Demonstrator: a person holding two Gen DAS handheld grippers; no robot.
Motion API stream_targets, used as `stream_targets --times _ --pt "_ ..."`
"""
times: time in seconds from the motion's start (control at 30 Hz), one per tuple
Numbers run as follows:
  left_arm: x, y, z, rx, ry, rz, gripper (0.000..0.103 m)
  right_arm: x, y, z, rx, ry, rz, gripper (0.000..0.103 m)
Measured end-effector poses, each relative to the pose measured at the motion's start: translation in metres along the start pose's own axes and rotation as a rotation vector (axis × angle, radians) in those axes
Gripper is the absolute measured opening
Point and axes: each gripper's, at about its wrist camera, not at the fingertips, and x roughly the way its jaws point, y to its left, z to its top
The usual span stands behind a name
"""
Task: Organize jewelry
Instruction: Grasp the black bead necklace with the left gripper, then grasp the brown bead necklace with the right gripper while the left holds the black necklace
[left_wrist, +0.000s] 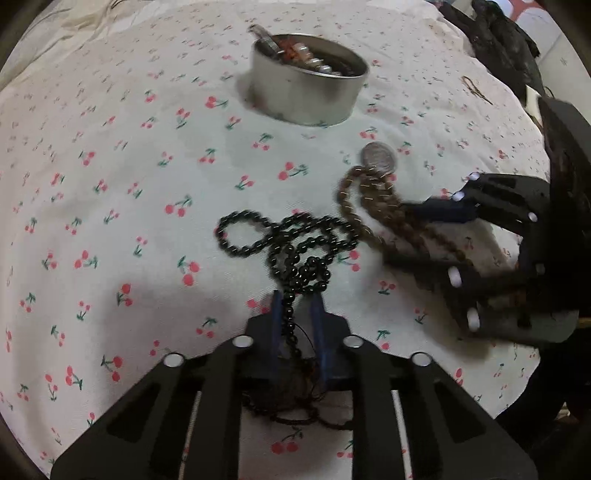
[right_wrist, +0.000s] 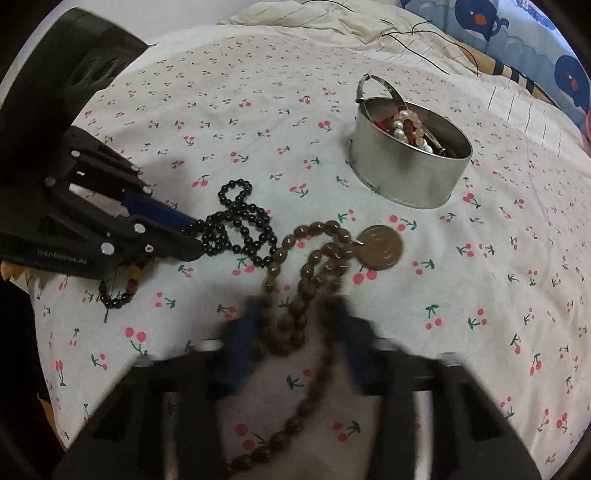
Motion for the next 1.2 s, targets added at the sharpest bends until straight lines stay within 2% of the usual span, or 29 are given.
stream_targets --times 0.03,0.07,0.1,0.2,0.33,0.47,0.53,0.63,0.67,0.7,0.77,0.8,0.87,0.93,1.03,1.1,1.17,1.2 --pt "-0.001 -0.002 0.001 0.002 -0.002 -0.017 0.008 0.0 -0.003 0.0 0.008 0.002 -0.001 0.023" --pt "-0.002 -0.004 0.004 0.006 -0.006 -0.036 0.007 -0.001 -0.006 0.001 0.02 0.001 0.001 0.016" --pt "-0.004 -0.006 0.005 0.011 -0.015 -0.048 0.006 -0.004 -0.01 0.0 0.035 -0.003 0.003 0.015" --pt "-0.019 -0.007 0.012 -0.005 -0.072 -0.116 0.006 -0.015 -0.028 0.002 0.118 -0.039 0.053 0.015" --pt "-0.051 0.011 0.019 -0.074 -0.186 -0.194 0.006 -0.036 -0.049 0.005 0.225 -0.116 0.128 0.015" --pt "-0.066 0.028 0.022 -0.117 -0.231 -0.197 0.006 -0.051 -0.061 0.006 0.272 -0.164 0.149 0.015" --pt "-0.061 0.023 0.022 -0.109 -0.225 -0.141 0.006 -0.056 -0.063 0.007 0.266 -0.18 0.122 0.015" --pt "-0.041 0.021 0.034 -0.139 -0.21 -0.111 0.006 -0.051 -0.054 0.008 0.212 -0.15 0.088 0.016" --pt "-0.037 0.023 0.033 -0.148 -0.203 -0.08 0.006 -0.044 -0.051 0.01 0.198 -0.136 0.081 0.02" --pt "-0.029 0.021 0.038 -0.149 -0.189 -0.044 0.006 -0.039 -0.047 0.01 0.182 -0.117 0.079 0.039" --pt "-0.022 0.023 0.041 -0.148 -0.159 0.009 0.009 -0.031 -0.036 0.01 0.139 -0.086 0.062 0.066" --pt "-0.02 0.024 0.041 -0.154 -0.145 0.032 0.01 -0.031 -0.034 0.009 0.128 -0.087 0.049 0.072" --pt "-0.017 0.027 0.041 -0.163 -0.118 0.002 0.018 -0.031 -0.029 0.009 0.098 -0.083 0.016 0.077" --pt "-0.017 0.026 0.04 -0.15 -0.124 0.015 0.026 -0.029 -0.03 0.008 0.101 -0.08 -0.035 0.084" --pt "-0.006 0.019 0.044 -0.099 -0.125 0.028 0.036 -0.022 -0.034 0.003 0.116 -0.064 -0.045 0.086" --pt "0.003 0.01 0.044 -0.06 -0.099 0.024 0.04 -0.013 -0.03 0.002 0.101 -0.038 -0.049 0.089" --pt "0.01 0.004 0.041 -0.035 -0.066 0.021 0.049 -0.003 -0.024 0.0 0.069 -0.009 -0.08 0.09" --pt "0.013 0.001 0.039 -0.023 -0.055 0.028 0.05 0.001 -0.022 0.0 0.055 -0.003 -0.09 0.089"
